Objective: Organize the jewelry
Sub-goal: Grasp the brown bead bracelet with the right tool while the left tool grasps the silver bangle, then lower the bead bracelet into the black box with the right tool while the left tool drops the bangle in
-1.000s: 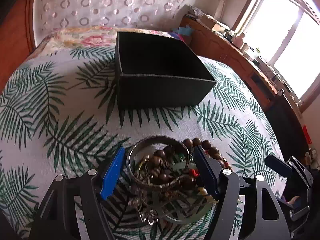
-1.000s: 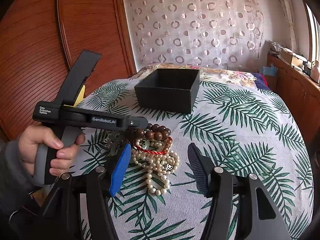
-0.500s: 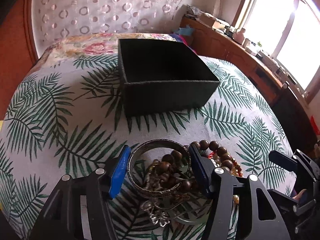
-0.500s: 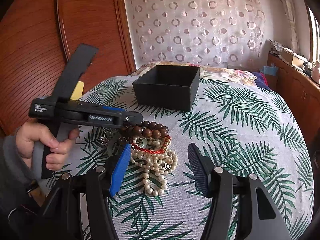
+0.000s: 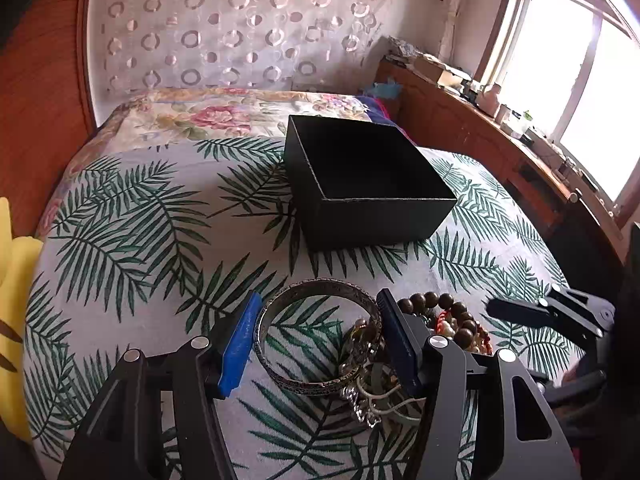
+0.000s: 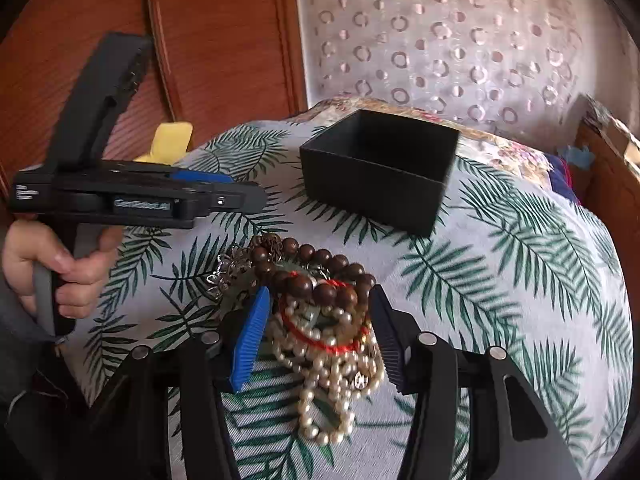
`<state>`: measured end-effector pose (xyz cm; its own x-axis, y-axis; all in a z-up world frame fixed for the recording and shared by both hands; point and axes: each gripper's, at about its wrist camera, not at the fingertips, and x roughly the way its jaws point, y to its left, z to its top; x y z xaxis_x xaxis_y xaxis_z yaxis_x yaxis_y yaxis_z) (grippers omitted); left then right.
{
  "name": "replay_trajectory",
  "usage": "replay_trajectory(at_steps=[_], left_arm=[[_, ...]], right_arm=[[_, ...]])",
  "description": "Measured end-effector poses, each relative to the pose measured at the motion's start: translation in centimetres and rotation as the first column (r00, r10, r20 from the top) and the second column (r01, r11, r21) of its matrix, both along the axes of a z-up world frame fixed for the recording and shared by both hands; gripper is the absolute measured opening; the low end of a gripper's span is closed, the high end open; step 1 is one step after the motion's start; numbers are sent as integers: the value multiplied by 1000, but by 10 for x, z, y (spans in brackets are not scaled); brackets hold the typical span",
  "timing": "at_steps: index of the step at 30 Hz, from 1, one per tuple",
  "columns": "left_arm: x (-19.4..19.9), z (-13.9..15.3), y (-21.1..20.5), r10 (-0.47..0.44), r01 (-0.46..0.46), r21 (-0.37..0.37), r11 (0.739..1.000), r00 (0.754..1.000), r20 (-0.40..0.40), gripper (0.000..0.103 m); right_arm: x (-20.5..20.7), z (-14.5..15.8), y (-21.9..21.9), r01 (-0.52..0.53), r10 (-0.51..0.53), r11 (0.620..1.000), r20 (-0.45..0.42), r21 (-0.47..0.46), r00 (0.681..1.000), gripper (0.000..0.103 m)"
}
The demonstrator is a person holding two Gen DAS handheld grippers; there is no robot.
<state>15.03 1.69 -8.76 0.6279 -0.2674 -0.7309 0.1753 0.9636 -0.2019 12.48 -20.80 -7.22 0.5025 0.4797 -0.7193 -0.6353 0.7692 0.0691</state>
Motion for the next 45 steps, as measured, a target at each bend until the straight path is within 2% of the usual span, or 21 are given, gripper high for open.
replay_trajectory(at_steps=[5,7,10,13,20,26,34,45], left_arm=[[-3,0,3,4,-4,-2,1000,1000,1,57],[-2,0,5,6,-6,-3,1000,1000,1,57],[-3,0,5,9,-9,-7,1000,1000,1,57],[-3,0,6,13,-13,-8,1000,1000,2,57],[-5,1,10,18,-18,-11,1000,1000,6,57],[-7,8,9,21,-21,-10,1000,999,27,57],[-9,25,7,24,-24,0,1000,997,79,57],[5,46,-2,14,-17,25,1000,992,127,57]], right_arm=[[17,-7,14,-52,50,997,-26,-62,998,51],[19,-7,16,-66,64,995,-30,-69,998,45],[25,-4,17,-84,82,994,-41,-71,996,24],[29,-1,16,-96,93,994,-43,-48,995,15],[39,18,7,-87,87,996,-11,14,996,15],[39,47,-1,-78,75,996,57,53,996,15],[44,80,-13,-60,50,996,131,72,990,15],[81,112,-3,-24,14,999,209,44,978,15]])
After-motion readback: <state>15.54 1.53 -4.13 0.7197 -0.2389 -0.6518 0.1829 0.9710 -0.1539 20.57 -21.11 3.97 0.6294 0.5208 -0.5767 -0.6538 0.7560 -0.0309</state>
